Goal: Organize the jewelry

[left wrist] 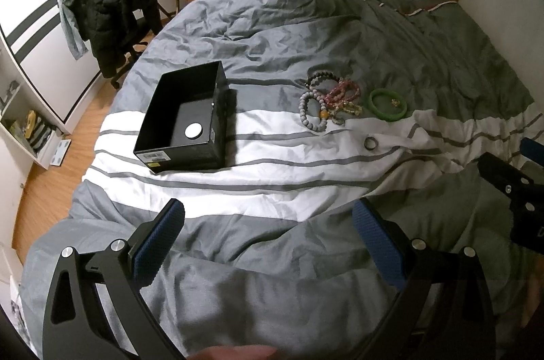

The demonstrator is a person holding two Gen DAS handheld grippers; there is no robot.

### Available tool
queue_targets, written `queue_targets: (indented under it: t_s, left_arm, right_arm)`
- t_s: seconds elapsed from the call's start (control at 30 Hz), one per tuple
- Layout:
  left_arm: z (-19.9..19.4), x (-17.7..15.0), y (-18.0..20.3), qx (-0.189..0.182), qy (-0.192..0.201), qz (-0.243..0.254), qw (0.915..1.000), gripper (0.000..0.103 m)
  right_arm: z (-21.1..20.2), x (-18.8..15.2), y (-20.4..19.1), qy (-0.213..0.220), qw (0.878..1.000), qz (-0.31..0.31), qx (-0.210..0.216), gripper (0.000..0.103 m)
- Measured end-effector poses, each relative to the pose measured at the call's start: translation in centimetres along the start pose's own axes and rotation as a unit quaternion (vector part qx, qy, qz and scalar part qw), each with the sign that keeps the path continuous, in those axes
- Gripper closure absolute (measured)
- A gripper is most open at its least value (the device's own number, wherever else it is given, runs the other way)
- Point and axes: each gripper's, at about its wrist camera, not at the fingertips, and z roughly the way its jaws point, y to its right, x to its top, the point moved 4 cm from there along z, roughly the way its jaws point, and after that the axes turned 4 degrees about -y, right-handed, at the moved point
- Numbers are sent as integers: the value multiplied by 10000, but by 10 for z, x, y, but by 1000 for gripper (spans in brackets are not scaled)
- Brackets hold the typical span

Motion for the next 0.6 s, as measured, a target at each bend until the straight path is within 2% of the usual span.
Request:
queue_targets:
  t_s: [0.6]
  left_arm:
    - [0,0,-1,11,-52,29,10000,5]
  right_arm:
    - [1,-1,-1,-23,10000,6,6,3]
